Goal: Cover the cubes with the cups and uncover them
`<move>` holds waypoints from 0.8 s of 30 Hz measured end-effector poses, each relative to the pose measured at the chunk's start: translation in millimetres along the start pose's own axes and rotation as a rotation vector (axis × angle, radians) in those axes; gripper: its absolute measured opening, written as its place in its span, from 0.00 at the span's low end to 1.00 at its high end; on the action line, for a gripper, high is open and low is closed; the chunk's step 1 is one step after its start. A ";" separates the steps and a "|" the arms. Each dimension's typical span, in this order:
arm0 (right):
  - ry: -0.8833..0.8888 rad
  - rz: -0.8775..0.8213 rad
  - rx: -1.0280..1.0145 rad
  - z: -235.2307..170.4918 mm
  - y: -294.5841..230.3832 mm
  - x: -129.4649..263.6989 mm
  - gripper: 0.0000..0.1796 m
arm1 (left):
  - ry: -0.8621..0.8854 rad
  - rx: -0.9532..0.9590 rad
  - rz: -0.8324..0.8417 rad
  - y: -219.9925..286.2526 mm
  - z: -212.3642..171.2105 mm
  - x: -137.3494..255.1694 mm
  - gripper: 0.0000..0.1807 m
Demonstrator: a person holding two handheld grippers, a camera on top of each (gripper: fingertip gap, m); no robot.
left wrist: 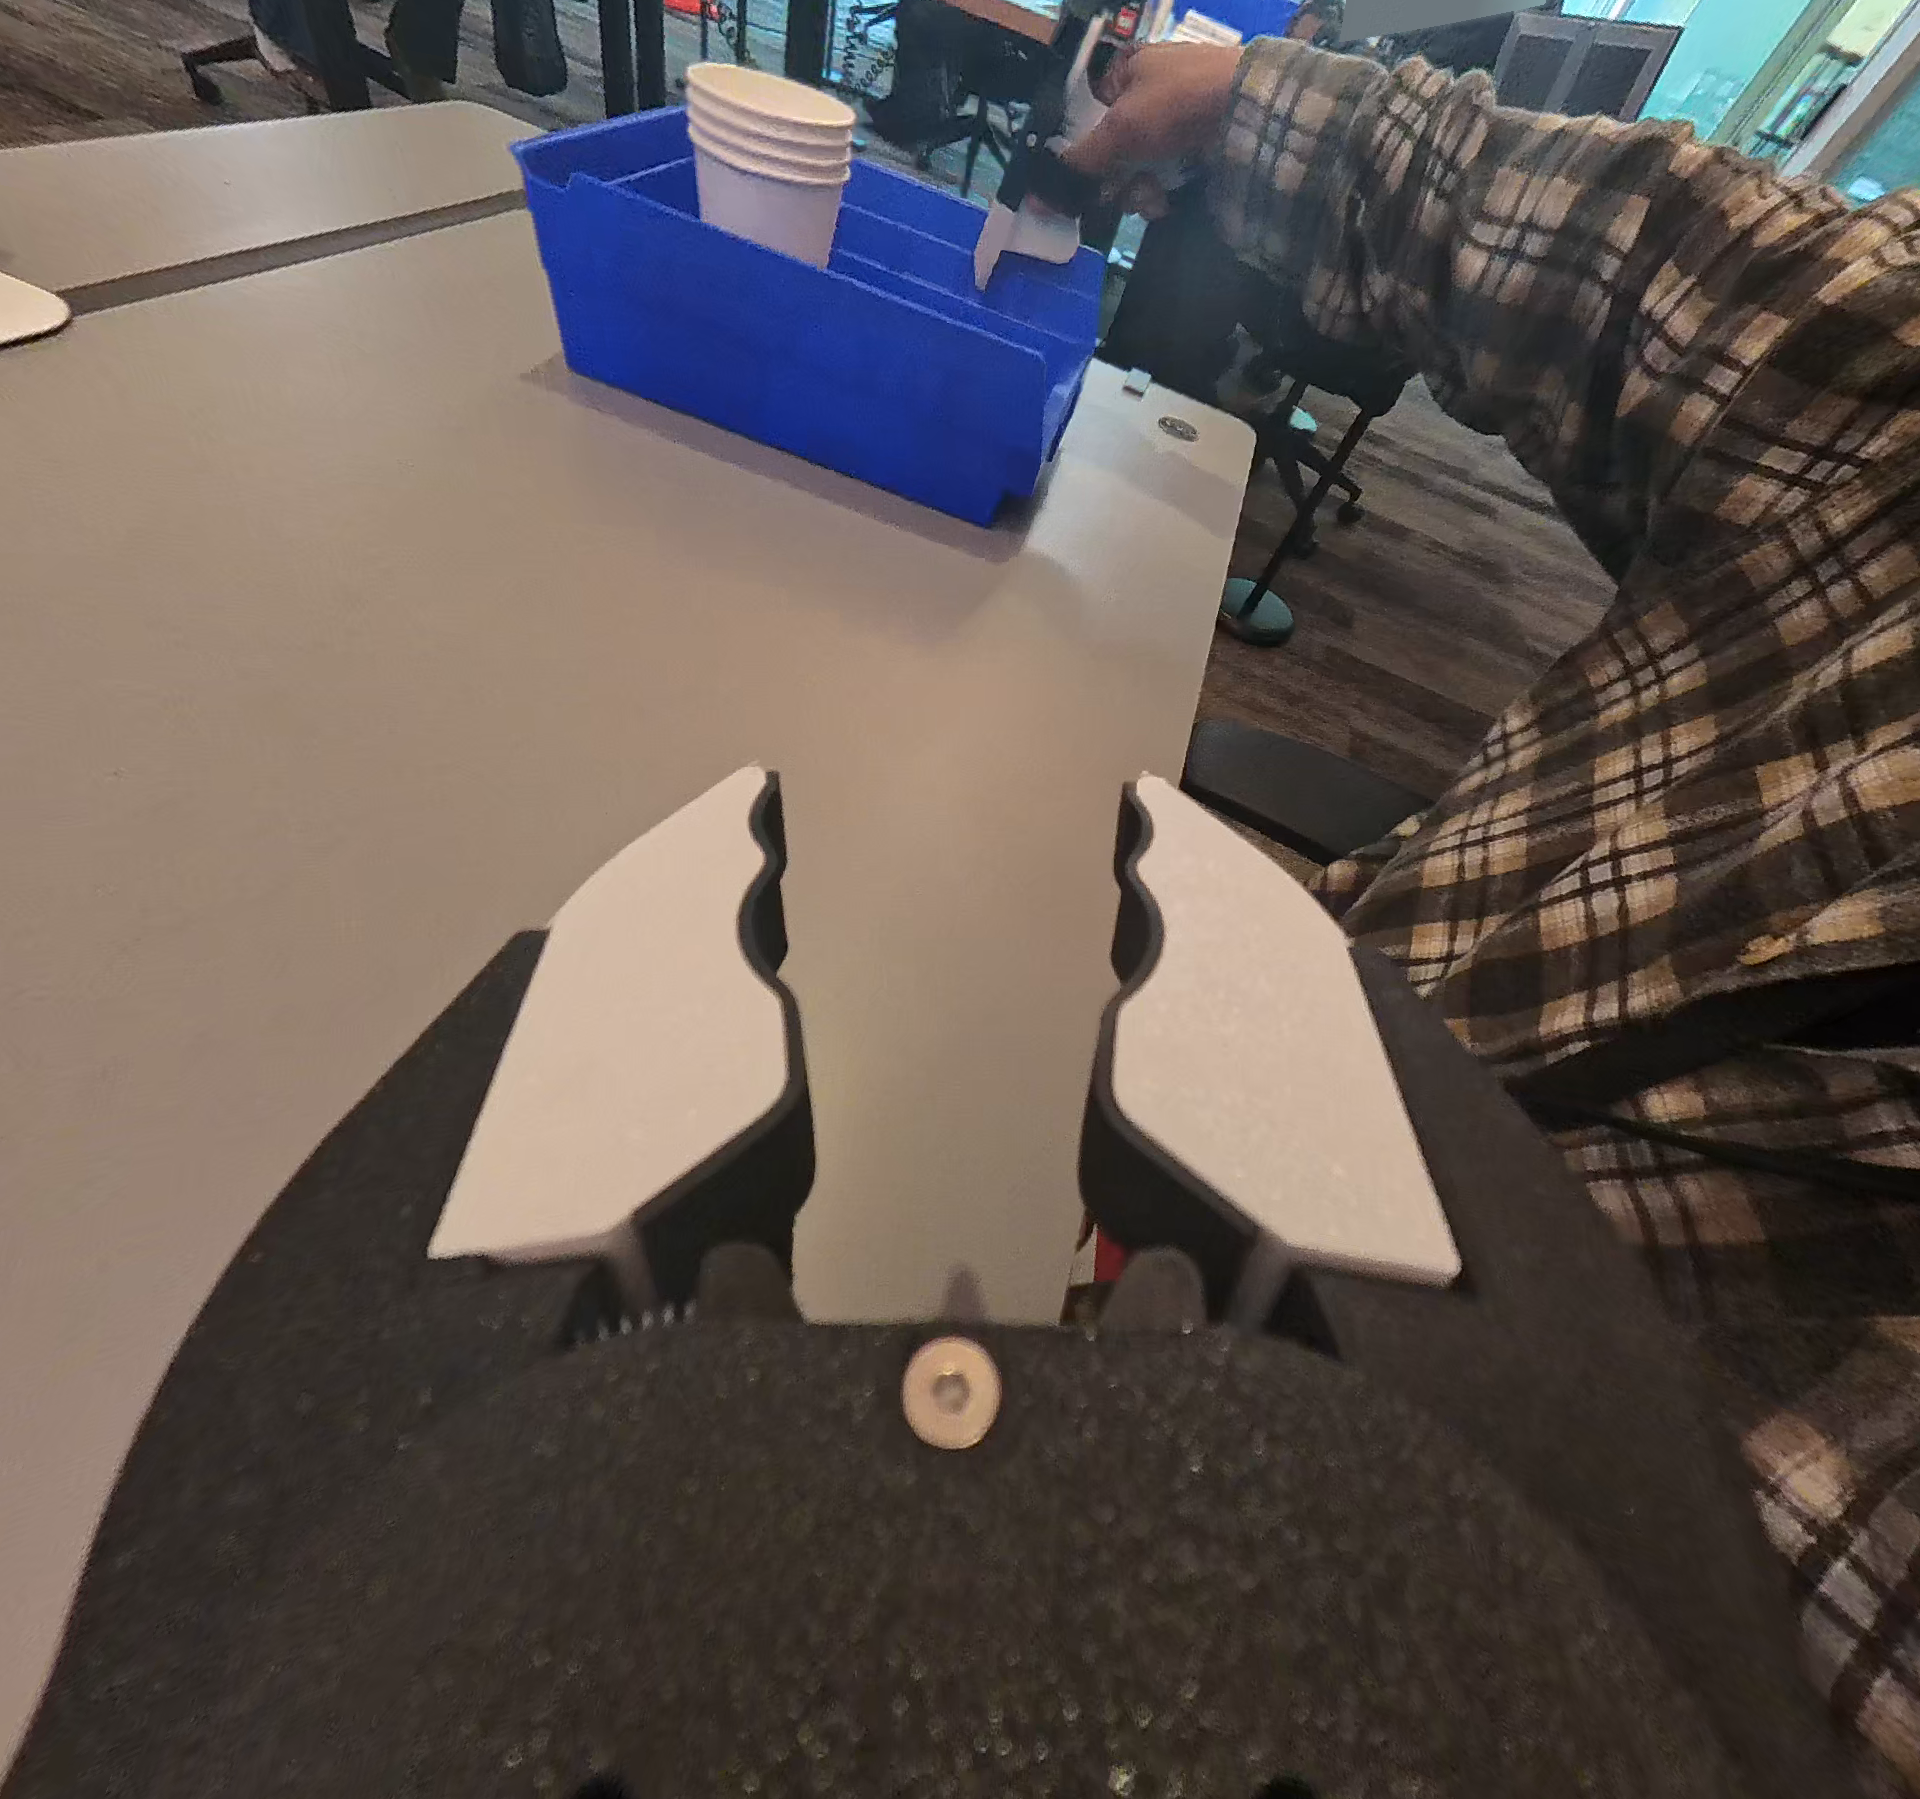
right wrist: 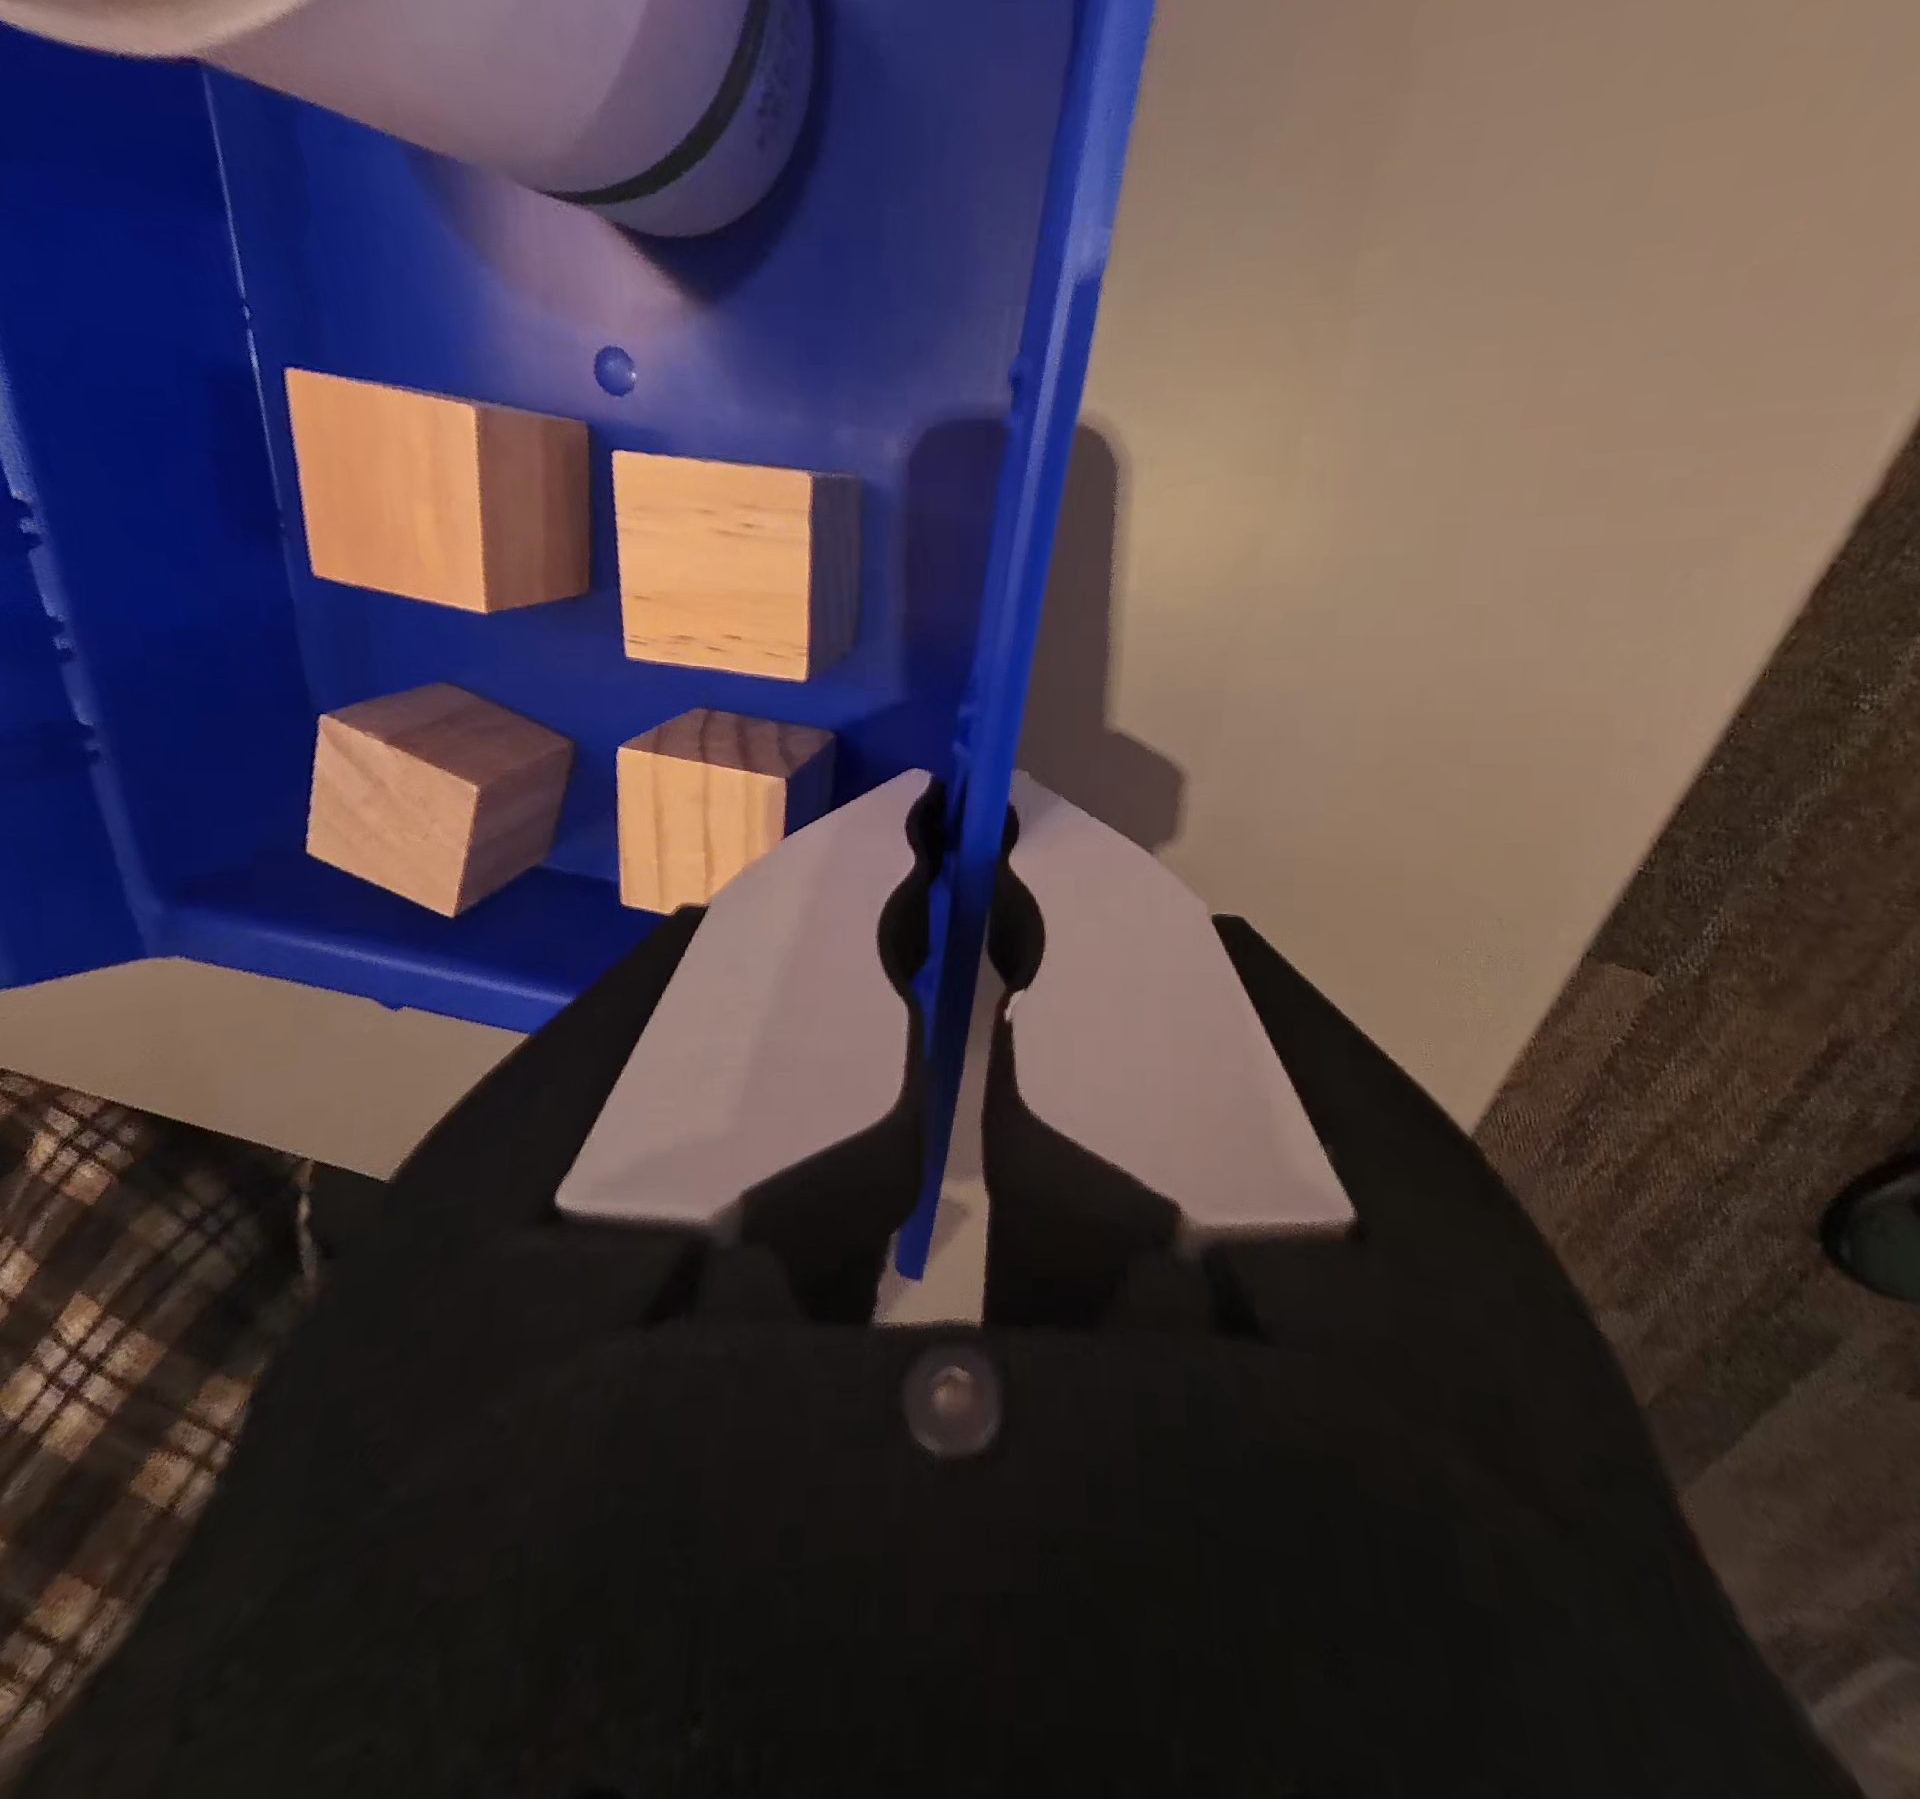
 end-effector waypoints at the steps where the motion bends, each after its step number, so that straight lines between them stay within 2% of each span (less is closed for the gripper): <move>1: 0.004 0.000 0.001 3.7 -9.8 0.2 0.03 | 0.006 -0.003 0.005 1.5 0.5 3.1 0.33; 24: 0.066 0.070 0.100 48.1 -233.3 13.4 0.04 | 0.097 -0.073 0.111 18.5 27.1 66.5 0.33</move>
Point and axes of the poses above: each gripper's, where its closed fingertips meet, x back along the fingers, z out of its top, y = z × x across the jaws, the point moved 1 cm from there along x, back along the fingers, and after that the axes turned 14 degrees about -z, right-handed, at the moved point
